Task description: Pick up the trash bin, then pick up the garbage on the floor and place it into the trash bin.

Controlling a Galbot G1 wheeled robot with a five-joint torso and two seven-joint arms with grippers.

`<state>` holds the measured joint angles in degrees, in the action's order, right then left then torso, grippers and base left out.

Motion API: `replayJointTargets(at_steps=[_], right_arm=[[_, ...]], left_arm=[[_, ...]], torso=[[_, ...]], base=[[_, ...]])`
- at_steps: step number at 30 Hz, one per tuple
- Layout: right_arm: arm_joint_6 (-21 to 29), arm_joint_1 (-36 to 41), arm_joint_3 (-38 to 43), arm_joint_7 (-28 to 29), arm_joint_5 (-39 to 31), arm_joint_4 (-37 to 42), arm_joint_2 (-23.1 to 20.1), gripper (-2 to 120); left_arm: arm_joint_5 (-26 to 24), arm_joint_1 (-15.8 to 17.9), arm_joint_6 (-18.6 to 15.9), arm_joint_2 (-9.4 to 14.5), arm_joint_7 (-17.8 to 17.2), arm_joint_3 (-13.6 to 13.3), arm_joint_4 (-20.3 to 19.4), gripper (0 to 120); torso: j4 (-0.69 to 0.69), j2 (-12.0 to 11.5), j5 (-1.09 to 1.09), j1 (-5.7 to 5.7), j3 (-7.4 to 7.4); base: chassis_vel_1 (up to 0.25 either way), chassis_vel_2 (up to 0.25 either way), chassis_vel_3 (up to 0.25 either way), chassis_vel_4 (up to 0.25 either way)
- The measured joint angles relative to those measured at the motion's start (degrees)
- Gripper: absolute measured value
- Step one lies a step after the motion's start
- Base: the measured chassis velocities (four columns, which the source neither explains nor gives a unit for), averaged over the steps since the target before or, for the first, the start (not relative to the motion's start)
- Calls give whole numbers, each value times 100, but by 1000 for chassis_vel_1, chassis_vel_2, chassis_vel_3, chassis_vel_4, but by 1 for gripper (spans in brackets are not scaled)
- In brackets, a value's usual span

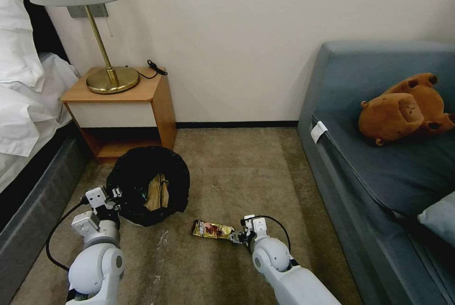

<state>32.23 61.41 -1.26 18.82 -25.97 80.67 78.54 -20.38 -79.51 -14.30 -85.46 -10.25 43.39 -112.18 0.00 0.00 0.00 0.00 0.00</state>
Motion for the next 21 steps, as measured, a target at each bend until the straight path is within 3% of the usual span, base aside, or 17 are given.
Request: replayJointTargets(at_steps=[12,21], right_arm=[[-612,127,227,-392,506,-511,164,98],[-1053,223,353,-662,913,-914,251,63]], left_arm=[[18,-10,25,-12,2,-18,42,4],[14,-7,53,-9,2,12,70,4]], torso=[[0,0,0,0,0],[0,0,0,0,0]], base=[[0,0,0,0],[0,0,0,0]])
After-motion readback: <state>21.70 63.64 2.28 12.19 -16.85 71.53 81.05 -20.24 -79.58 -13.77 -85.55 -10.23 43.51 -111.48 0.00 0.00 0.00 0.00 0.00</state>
